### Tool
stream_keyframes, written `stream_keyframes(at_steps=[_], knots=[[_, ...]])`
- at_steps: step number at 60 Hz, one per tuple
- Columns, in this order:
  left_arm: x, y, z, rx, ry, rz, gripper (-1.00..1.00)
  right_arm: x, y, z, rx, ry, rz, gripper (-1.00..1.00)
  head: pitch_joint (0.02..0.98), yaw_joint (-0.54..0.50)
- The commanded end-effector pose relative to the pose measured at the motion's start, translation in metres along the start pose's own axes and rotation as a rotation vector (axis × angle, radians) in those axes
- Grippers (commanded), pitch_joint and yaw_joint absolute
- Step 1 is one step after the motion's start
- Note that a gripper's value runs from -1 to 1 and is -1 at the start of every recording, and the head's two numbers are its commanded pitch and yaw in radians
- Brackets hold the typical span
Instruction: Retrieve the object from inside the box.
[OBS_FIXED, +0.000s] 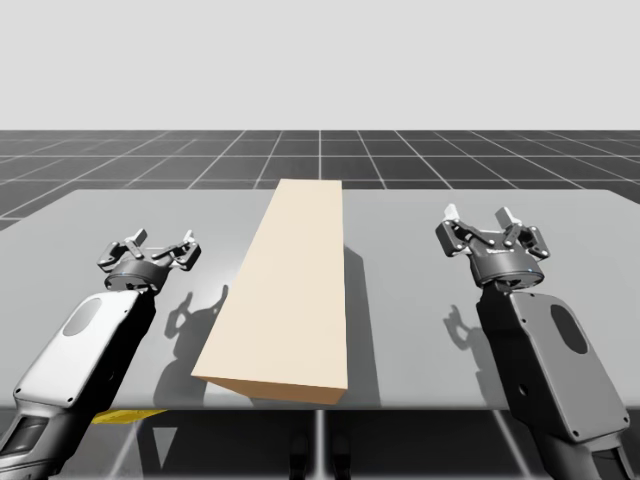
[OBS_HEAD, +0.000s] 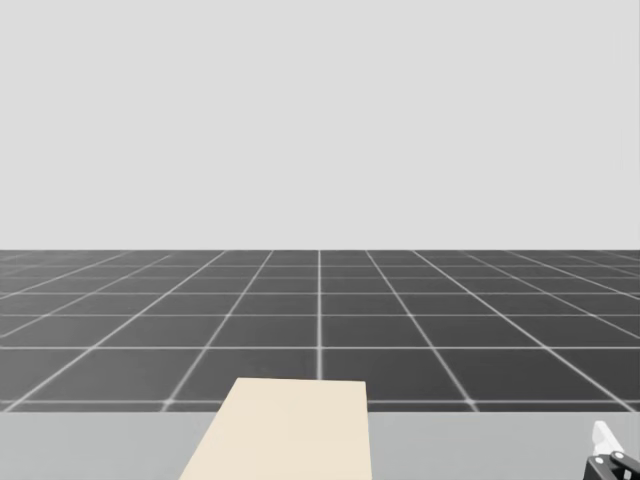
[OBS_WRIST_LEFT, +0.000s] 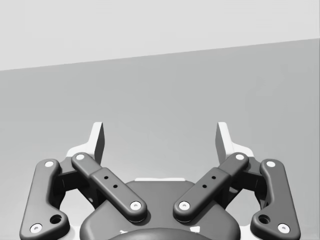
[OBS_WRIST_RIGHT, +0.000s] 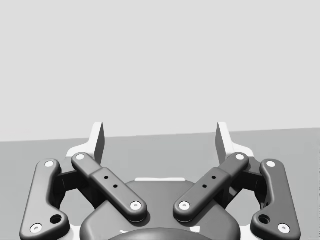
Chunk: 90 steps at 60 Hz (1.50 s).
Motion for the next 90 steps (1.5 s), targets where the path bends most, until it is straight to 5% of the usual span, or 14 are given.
stream_keyframes(at_steps=[1, 8, 14, 19, 29, 32, 33, 36, 39, 41, 58, 71, 81, 90], knots=[[0.000, 0.000, -0.001, -0.001, 0.000, -0.002, -1.00, -0.001, 0.000, 0.001, -0.034, -0.014, -0.017, -1.00, 0.123, 0.00], [-0.001, 0.000, -0.001, -0.001, 0.004, -0.005, -1.00, -0.001, -0.001, -0.001, 0.007, 0.017, 0.005, -1.00, 0.123, 0.00], [-0.004, 0.003, -0.002, -0.015, 0.053, -0.010, -1.00, -0.003, -0.007, -0.002, 0.029, 0.126, -0.004, -1.00, 0.123, 0.00], [-0.015, 0.004, -0.006, -0.079, 0.177, -0.088, -1.00, -0.010, -0.013, -0.004, 0.063, 0.221, -0.002, -1.00, 0.123, 0.00], [-0.027, -0.002, -0.004, -0.194, 0.283, -0.158, -1.00, -0.021, -0.013, -0.004, 0.141, 0.295, 0.058, -1.00, 0.125, 0.00], [-0.033, -0.006, -0.001, -0.272, 0.318, -0.210, -1.00, -0.026, -0.009, -0.001, 0.214, 0.335, 0.076, -1.00, 0.124, 0.00], [-0.033, -0.008, 0.001, -0.305, 0.311, -0.224, -1.00, -0.027, -0.007, 0.000, 0.231, 0.334, 0.088, -1.00, 0.124, 0.00], [-0.031, -0.016, 0.010, -0.407, 0.261, -0.253, -1.00, -0.027, -0.002, 0.004, 0.318, 0.338, 0.063, -1.00, 0.124, 0.00], [-0.029, -0.026, 0.021, -0.523, 0.218, -0.267, -1.00, -0.027, 0.003, 0.008, 0.391, 0.316, 0.080, -1.00, 0.124, 0.00], [-0.028, -0.035, 0.029, -0.584, 0.200, -0.288, -1.00, -0.028, 0.007, 0.012, 0.446, 0.331, 0.061, -1.00, 0.124, 0.00], [-0.030, -0.074, 0.064, -0.841, 0.144, -0.407, -1.00, -0.032, 0.037, 0.036, 0.719, 0.287, 0.117, -1.00, 0.123, -0.01], [-0.020, -0.101, 0.095, -1.042, 0.055, -0.390, -1.00, -0.031, 0.052, 0.051, 0.853, 0.230, 0.161, -1.00, 0.125, -0.01], [-0.013, -0.116, 0.105, -1.066, 0.017, -0.404, -1.00, -0.031, 0.054, 0.053, 0.868, 0.230, 0.160, -1.00, 0.123, -0.01], [-0.015, -0.125, 0.094, -1.062, 0.027, -0.320, -1.00, -0.037, 0.057, 0.052, 0.877, 0.247, 0.167, -1.00, 0.123, -0.01]])
